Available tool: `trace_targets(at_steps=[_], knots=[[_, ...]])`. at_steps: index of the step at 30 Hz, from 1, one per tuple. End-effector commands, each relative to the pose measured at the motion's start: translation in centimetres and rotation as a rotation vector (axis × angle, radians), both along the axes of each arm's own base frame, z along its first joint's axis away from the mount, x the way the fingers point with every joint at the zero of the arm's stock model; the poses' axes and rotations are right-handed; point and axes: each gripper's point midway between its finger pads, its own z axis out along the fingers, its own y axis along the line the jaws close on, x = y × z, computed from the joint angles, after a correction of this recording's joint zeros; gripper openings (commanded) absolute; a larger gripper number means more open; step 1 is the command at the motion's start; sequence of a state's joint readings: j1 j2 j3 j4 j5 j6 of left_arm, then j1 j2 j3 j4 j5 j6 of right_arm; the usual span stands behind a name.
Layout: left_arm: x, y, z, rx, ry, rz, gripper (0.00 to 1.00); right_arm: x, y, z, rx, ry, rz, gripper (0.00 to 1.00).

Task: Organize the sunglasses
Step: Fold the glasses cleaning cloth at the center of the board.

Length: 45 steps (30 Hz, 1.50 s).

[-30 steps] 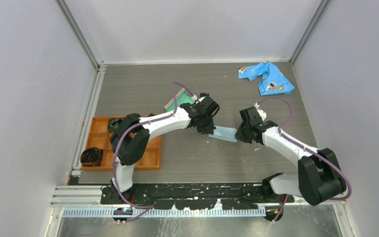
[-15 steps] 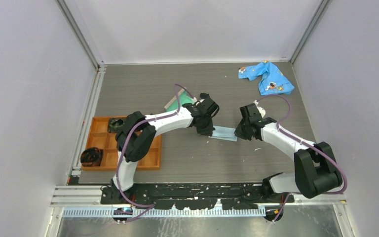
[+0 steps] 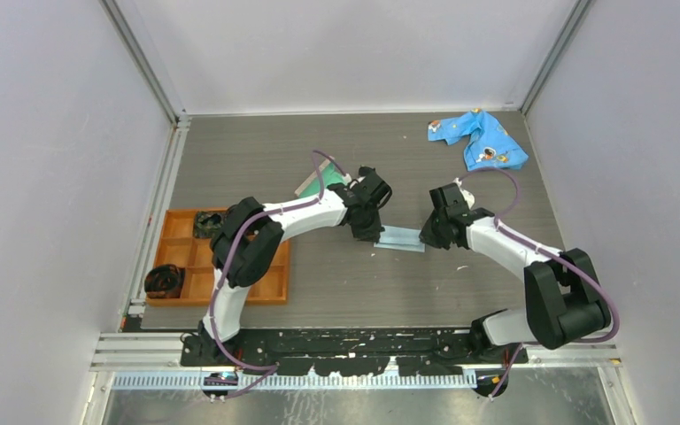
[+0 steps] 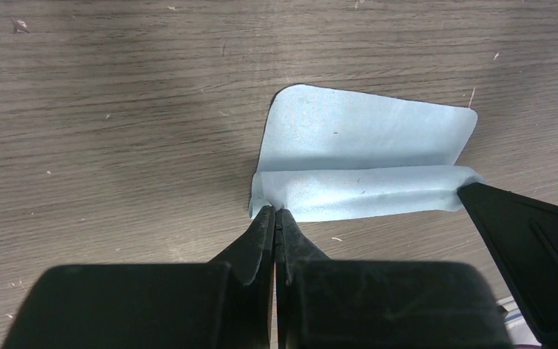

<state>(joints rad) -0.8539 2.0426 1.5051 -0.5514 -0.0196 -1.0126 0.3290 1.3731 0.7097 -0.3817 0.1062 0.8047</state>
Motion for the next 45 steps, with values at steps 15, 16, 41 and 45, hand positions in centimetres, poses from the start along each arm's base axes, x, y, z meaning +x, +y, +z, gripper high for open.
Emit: trace_targets(at_steps=[15,16,41,45], knots=[[1.6,-0.3,2.4,0.002,-0.064,-0.019,0.23,1.6,-0.4,2.2,-0.011,-0.077,-0.009,0.27],[1.5,-0.2,2.7,-0.002,-0.067,-0.023,0.23,1.5,-0.5,2.4,-0.011,-0.081,-0.01,0.27],[-1.1,0.0,3.8,-0.128,-0.061,-0.077,0.2,0.9,1.4,0.9,0.08,-0.039,0.028,0.26],[-1.2,-0.3,3.5,-0.136,-0.048,-0.079,0.2,0.9,1.4,0.3,0.077,-0.025,0.026,0.28]])
